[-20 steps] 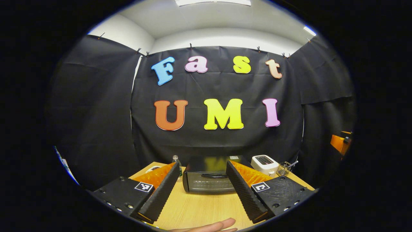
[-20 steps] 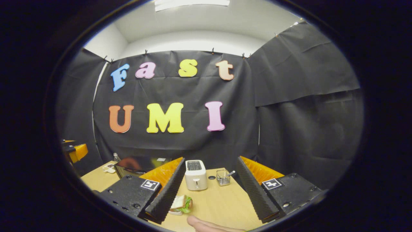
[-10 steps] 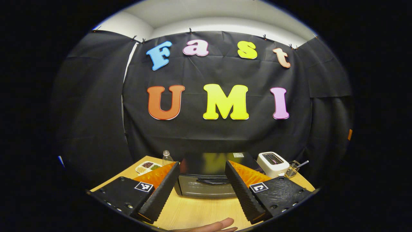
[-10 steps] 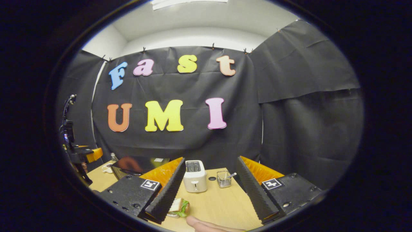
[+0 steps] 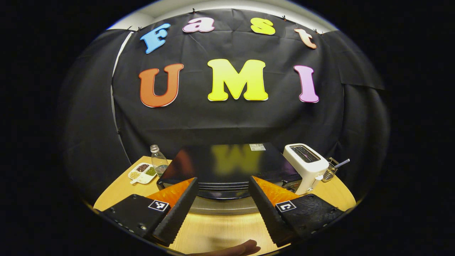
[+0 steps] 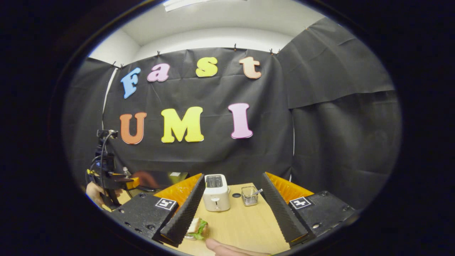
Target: Open the electric oven with the left hand, put the food in, and close the electric oven.
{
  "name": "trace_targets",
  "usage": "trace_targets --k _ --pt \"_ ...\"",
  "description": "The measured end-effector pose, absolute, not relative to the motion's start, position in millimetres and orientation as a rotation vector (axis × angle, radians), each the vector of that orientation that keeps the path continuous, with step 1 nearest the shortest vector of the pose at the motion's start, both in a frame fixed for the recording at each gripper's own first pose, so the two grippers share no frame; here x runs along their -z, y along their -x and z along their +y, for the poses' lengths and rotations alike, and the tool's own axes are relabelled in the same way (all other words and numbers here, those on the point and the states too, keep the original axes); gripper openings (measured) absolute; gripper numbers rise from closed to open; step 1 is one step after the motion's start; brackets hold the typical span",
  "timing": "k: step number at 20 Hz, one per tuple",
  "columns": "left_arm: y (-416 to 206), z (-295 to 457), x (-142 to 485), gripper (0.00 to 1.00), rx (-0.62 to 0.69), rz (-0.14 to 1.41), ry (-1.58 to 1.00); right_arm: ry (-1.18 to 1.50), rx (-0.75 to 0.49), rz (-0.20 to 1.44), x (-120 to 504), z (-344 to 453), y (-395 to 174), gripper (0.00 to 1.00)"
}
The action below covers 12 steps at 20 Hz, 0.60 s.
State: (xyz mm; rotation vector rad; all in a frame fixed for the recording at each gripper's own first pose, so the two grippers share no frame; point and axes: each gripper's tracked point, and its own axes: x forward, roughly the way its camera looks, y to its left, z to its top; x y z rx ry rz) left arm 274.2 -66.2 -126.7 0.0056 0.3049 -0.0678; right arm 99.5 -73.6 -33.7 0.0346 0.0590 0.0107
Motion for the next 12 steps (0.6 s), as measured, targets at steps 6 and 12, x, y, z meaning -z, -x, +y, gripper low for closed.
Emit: trace_targets --k 6,12 --pt "-298 -67 171 0.83 0.058 0.426 -0.002 -0.024 -0.026 0.032 30 -78 -96 1.00" --pt "-307 -62 176 0.99 0.048 0.425 0.008 -0.006 -0.043 -0.012 22 -80 -81 0.90"
